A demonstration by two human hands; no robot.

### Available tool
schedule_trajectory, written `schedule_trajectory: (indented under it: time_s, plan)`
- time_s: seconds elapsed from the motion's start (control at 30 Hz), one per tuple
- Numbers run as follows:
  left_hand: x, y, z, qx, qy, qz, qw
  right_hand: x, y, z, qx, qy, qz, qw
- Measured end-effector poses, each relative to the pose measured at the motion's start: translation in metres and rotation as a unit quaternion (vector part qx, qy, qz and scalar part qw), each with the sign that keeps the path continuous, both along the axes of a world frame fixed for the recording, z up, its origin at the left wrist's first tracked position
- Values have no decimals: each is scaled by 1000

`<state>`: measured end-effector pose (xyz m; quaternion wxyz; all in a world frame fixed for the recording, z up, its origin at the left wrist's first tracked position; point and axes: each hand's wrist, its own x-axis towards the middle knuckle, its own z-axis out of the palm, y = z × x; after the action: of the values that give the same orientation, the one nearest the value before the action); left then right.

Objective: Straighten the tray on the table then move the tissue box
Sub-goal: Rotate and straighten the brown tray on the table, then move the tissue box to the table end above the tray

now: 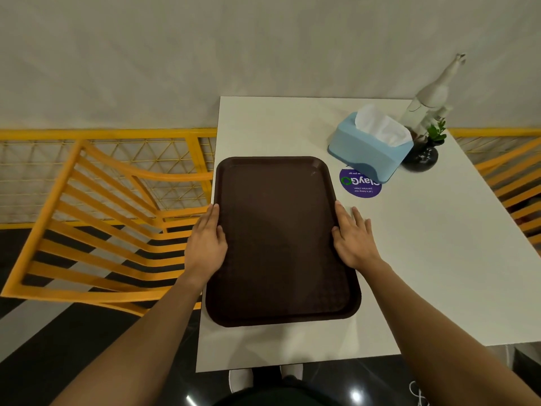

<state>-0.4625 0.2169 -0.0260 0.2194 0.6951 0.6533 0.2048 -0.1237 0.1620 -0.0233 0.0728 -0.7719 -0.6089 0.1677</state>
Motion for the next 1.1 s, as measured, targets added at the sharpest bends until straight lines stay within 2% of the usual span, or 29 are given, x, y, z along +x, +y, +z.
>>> schedule_trajectory:
  time_s: [0.23, 0.33, 0.43, 0.63, 0.83, 1.1]
  plan:
    - [-3, 4, 8, -4, 6, -6, 1000, 2, 1, 9, -5, 8, 6, 1000]
    - [1, 7, 20, 44, 26, -23, 998, 5, 1, 18, 47, 53, -12, 997]
    - [21, 17, 36, 90, 6, -63, 994, 15, 2, 27, 128, 86, -53, 987]
    - [105, 39, 67, 107, -75, -94, 987, 61, 22, 51, 252, 115, -124, 953]
    - [202, 72, 82, 94, -110, -110, 983, 122, 58, 70, 297, 125, -118, 939]
    - [295, 142, 70, 19, -113, -127, 985, 177, 100, 56, 263, 185, -108, 941]
